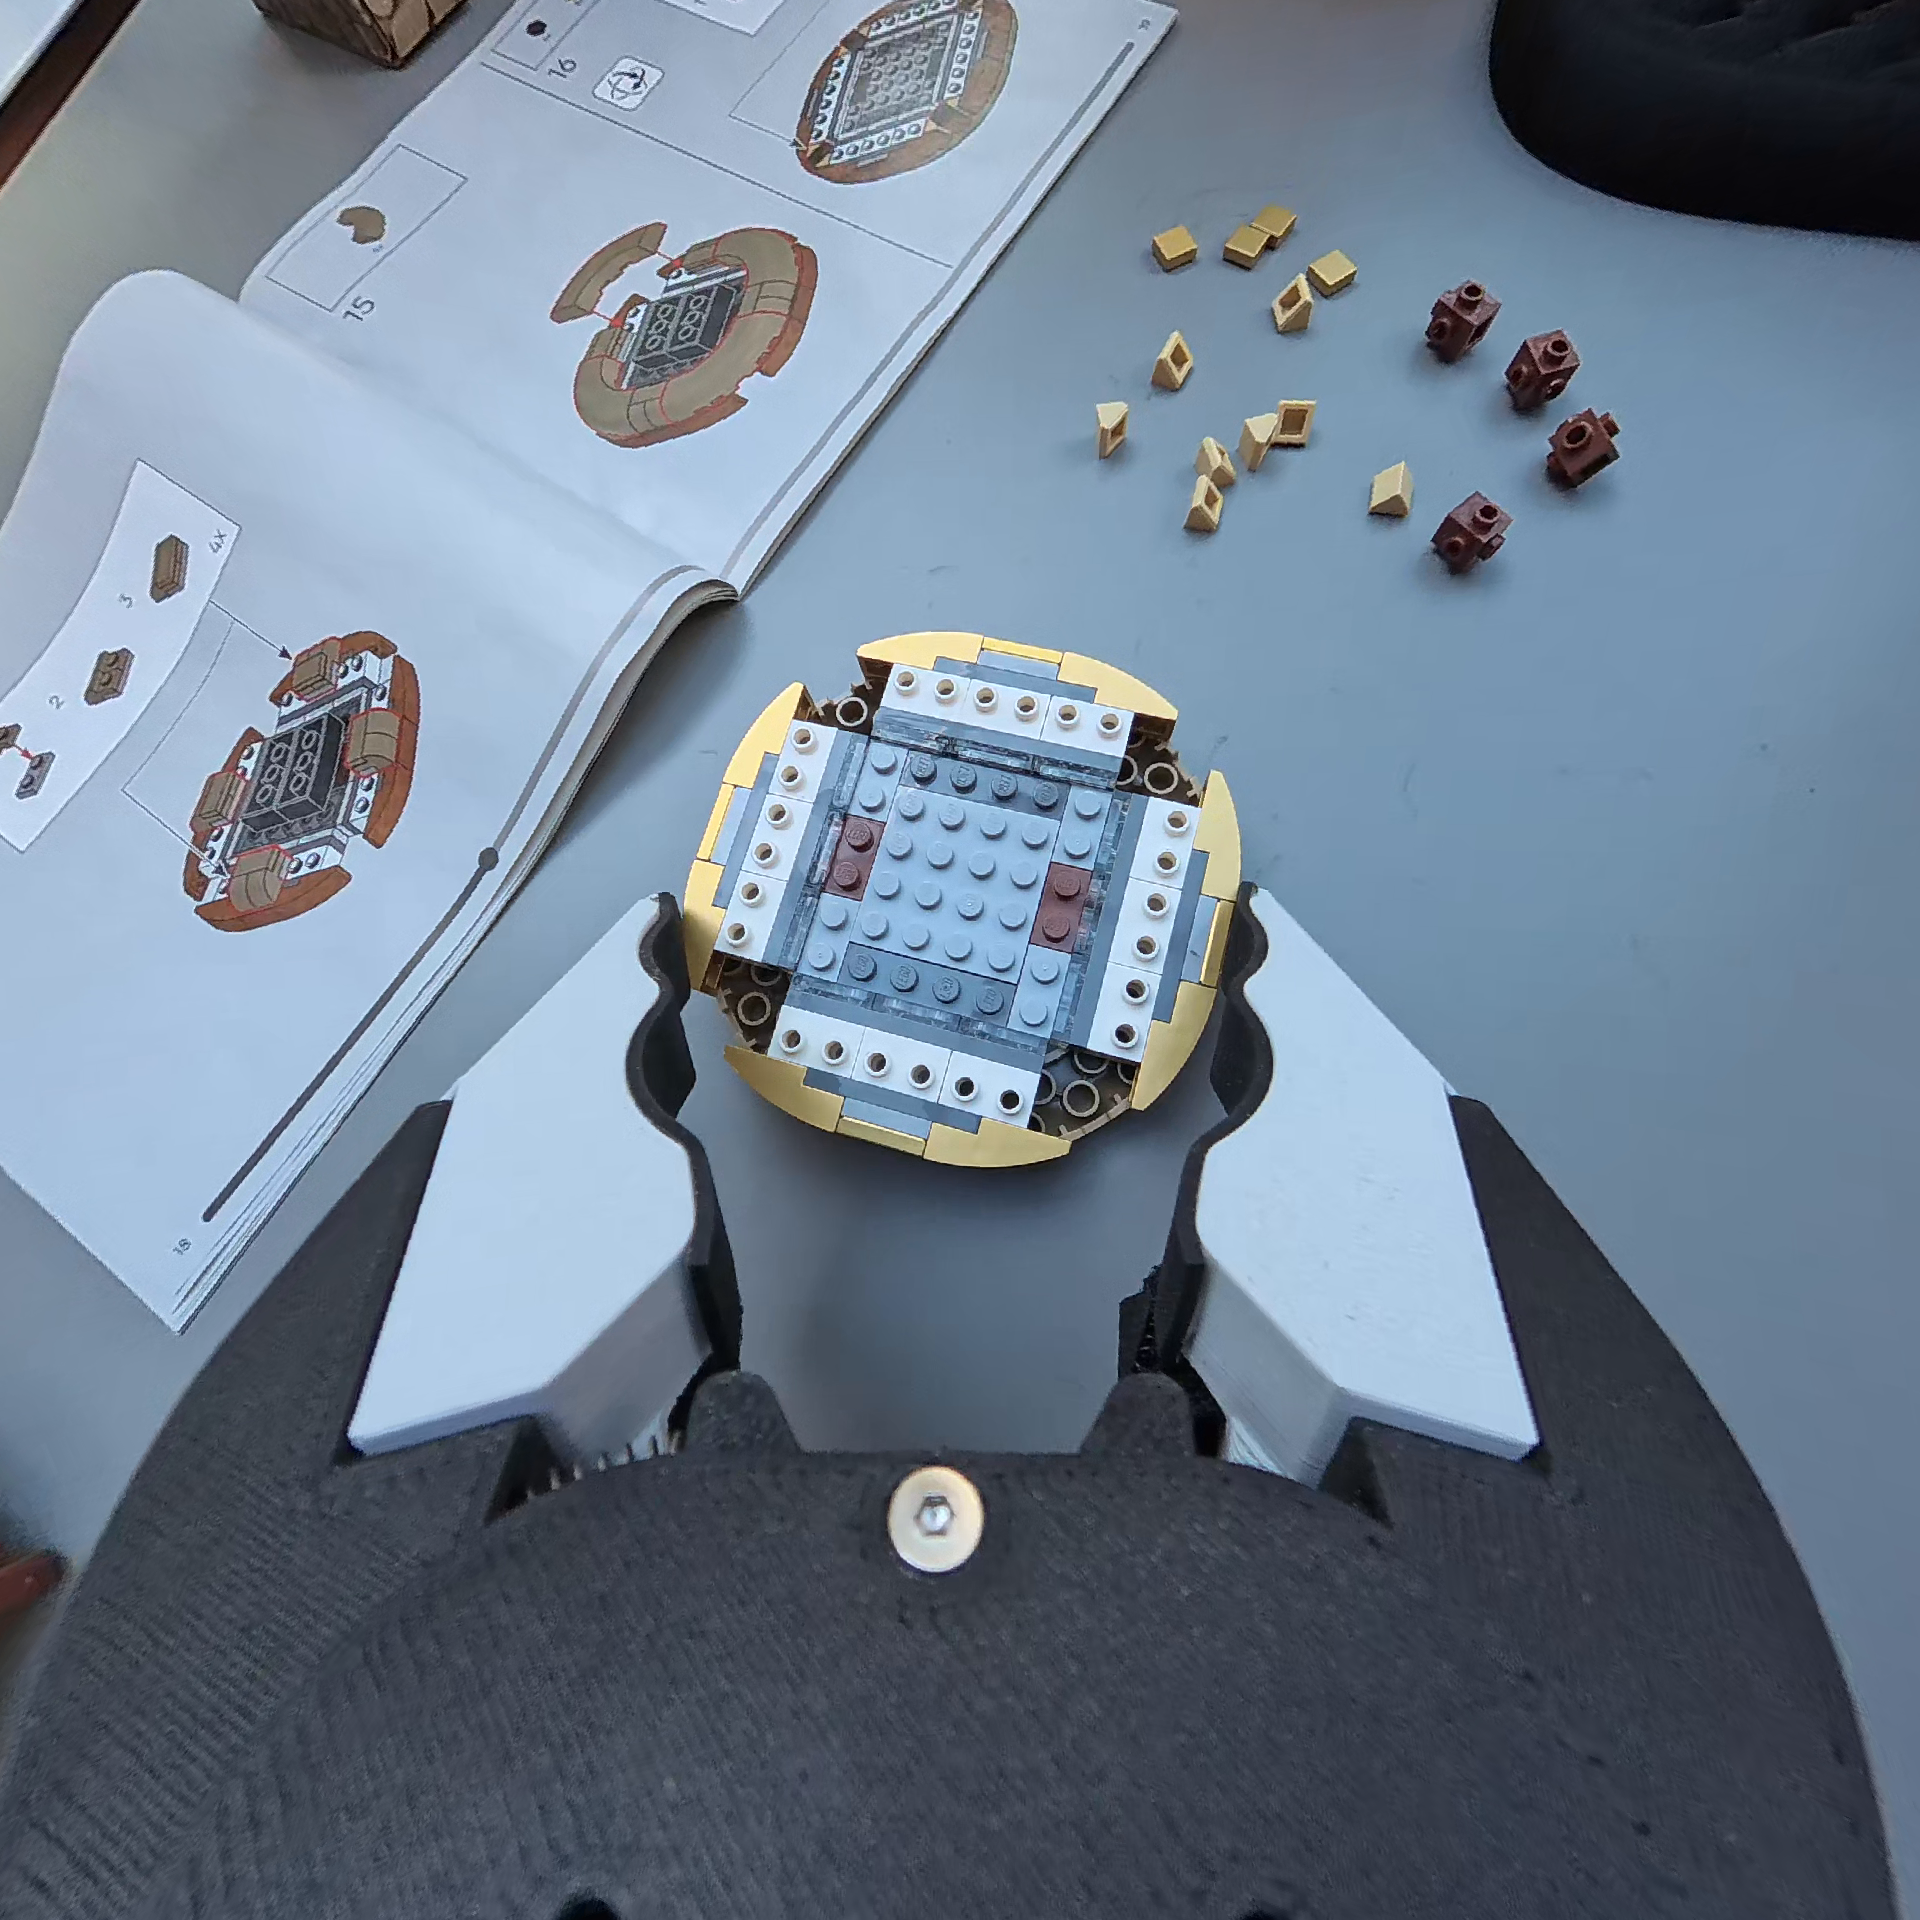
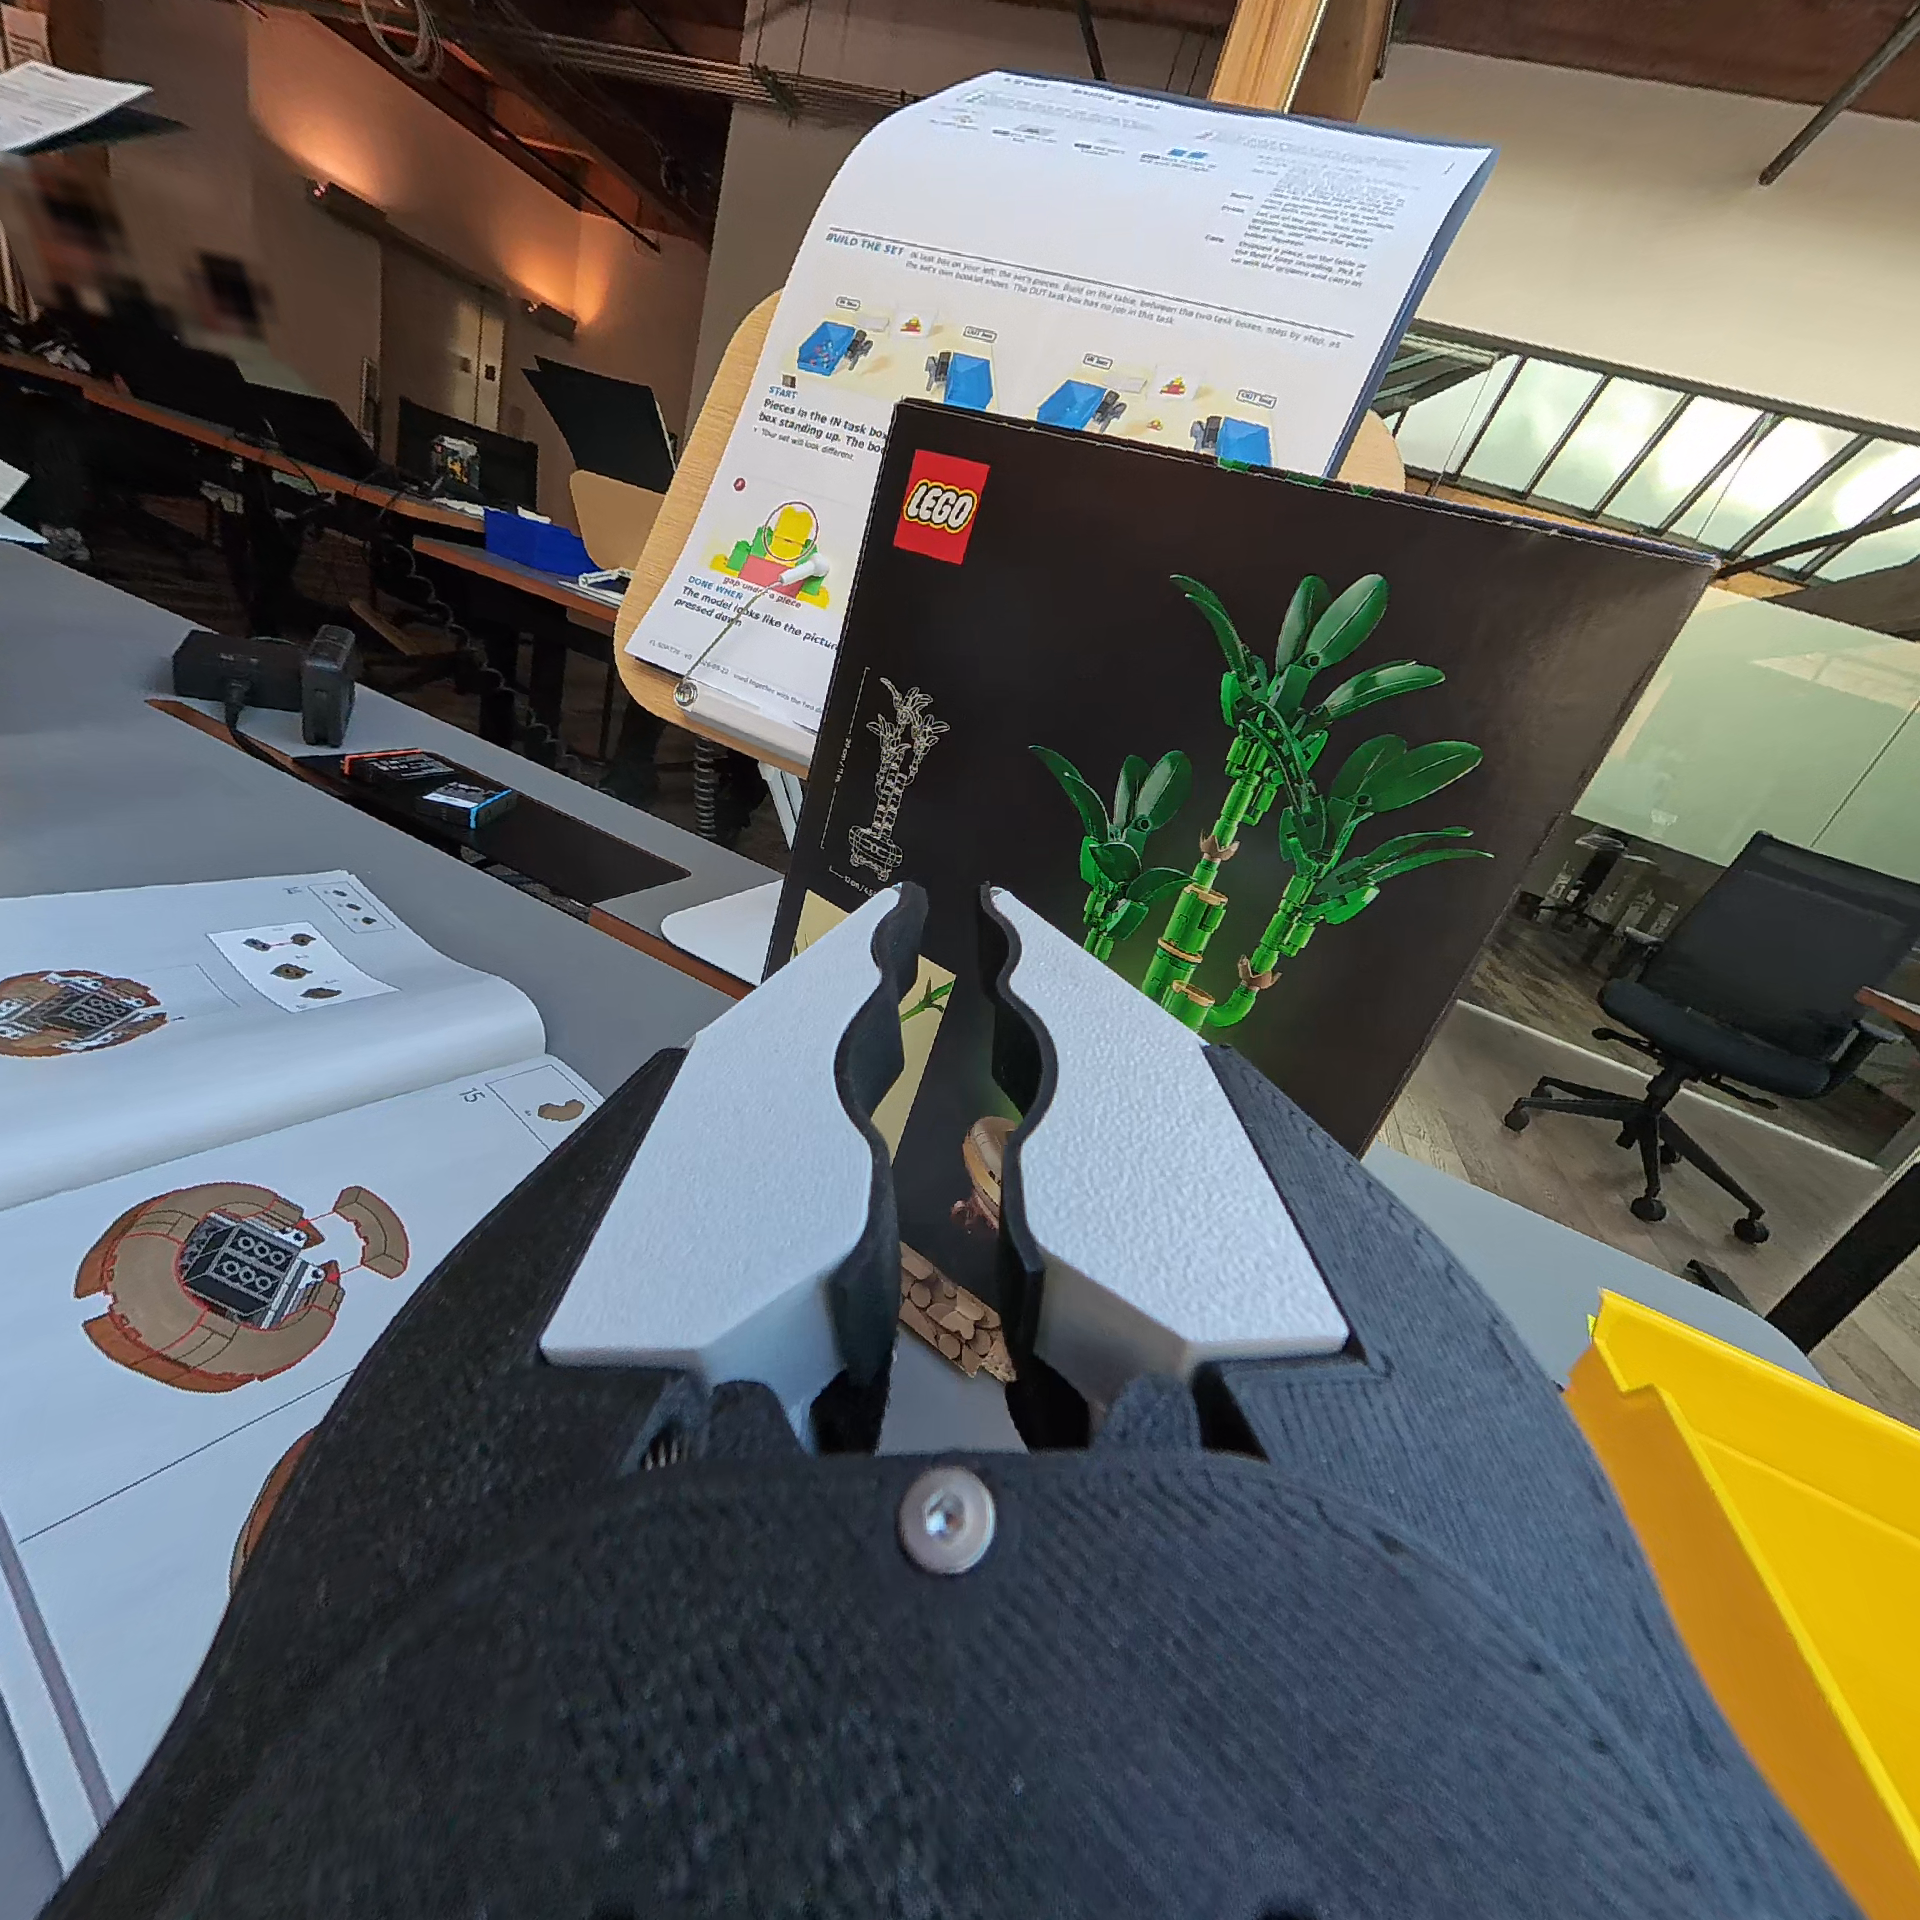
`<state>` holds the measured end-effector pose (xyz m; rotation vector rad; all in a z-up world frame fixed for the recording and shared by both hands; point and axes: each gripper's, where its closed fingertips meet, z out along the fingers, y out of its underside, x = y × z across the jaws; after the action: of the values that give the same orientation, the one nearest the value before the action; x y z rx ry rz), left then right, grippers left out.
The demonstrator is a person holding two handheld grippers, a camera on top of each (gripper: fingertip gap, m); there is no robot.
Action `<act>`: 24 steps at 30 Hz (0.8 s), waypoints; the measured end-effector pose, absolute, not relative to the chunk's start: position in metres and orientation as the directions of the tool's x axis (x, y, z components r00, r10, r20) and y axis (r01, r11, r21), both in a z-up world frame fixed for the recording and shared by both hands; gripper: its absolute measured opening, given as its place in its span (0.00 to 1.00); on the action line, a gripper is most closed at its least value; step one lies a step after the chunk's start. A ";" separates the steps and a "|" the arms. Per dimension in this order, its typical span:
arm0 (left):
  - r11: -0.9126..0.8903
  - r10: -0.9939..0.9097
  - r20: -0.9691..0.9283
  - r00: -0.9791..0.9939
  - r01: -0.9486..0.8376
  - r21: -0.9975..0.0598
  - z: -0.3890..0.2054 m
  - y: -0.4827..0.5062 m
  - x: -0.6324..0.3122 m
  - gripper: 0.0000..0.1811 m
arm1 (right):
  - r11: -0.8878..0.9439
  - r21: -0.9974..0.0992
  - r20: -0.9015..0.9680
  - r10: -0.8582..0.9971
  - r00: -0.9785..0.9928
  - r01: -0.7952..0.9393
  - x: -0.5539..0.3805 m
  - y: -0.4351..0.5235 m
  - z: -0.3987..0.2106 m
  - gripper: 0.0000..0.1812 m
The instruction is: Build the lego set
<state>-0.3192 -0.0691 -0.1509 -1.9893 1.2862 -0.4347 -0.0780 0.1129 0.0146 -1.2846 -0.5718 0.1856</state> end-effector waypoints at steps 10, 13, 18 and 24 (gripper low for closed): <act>-0.252 -0.888 -0.086 0.452 -0.635 -0.730 -0.147 -0.068 -0.325 0.56 | 0.286 -0.941 0.295 0.443 0.847 0.178 -0.077 0.113 0.014 0.05; -0.242 -0.889 -0.098 0.447 -0.640 -0.730 -0.146 -0.071 -0.327 0.56 | 0.288 -0.941 0.295 0.443 0.847 0.177 -0.078 0.113 0.014 0.05; -0.192 -0.888 -0.151 0.435 -0.648 -0.738 -0.139 -0.074 -0.336 0.57 | 0.290 -0.940 0.299 0.444 0.845 0.180 -0.079 0.112 0.015 0.05; -0.134 -0.908 -0.170 0.383 -0.651 -0.747 -0.135 -0.077 -0.335 0.59 | 0.301 -0.935 0.314 0.449 0.837 0.189 -0.084 0.109 0.018 0.05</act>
<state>-0.3354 -0.0770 -0.1347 -1.8683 1.3486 -0.4195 -0.0839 0.1093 0.0177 -1.2734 -0.5936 0.1868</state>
